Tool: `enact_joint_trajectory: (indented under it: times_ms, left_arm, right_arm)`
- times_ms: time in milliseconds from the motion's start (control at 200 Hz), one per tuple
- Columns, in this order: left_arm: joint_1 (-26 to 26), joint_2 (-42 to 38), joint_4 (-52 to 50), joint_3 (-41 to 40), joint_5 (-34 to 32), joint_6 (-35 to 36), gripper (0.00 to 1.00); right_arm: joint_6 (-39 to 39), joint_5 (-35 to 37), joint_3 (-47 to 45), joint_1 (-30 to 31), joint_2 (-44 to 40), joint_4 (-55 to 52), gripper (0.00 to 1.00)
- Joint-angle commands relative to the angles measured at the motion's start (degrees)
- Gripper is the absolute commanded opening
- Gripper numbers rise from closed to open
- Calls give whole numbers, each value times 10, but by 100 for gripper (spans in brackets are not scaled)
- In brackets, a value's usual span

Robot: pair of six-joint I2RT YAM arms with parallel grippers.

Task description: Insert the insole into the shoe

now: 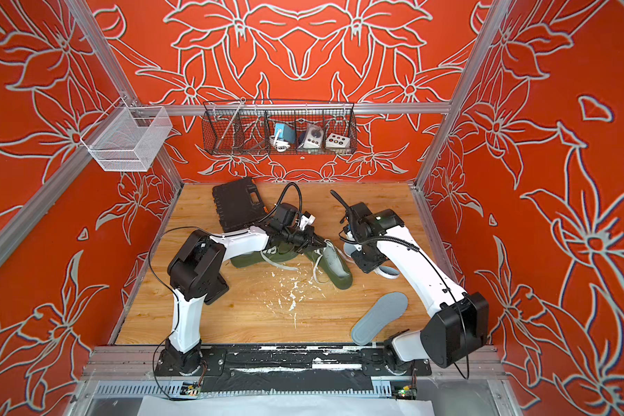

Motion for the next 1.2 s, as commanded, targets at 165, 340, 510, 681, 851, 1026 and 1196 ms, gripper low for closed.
enact_joint_trajectory:
  times_ms: [165, 340, 510, 681, 851, 1026, 1196]
  left_arm:
    - [2, -10, 31, 26, 22, 15, 0]
    - [1, -6, 76, 11, 32, -16, 0]
    - [3, 3, 76, 20, 32, -15, 0]
    - [2, 8, 87, 13, 34, -19, 0]
    - [5, 16, 101, 11, 44, -29, 0]
    - [13, 21, 107, 12, 51, -30, 0]
    - [18, 25, 113, 11, 65, -32, 0]
  right_arm:
    - [16, 23, 35, 46, 39, -37, 6]
    - [15, 52, 35, 77, 67, -39, 3]
    - [25, 60, 42, 96, 81, -43, 2]
    - [36, 46, 40, 104, 80, -42, 2]
    - [33, 46, 40, 111, 79, -42, 1]
    - [18, 70, 53, 117, 86, -58, 0]
    - [-3, 109, 44, 130, 86, -58, 0]
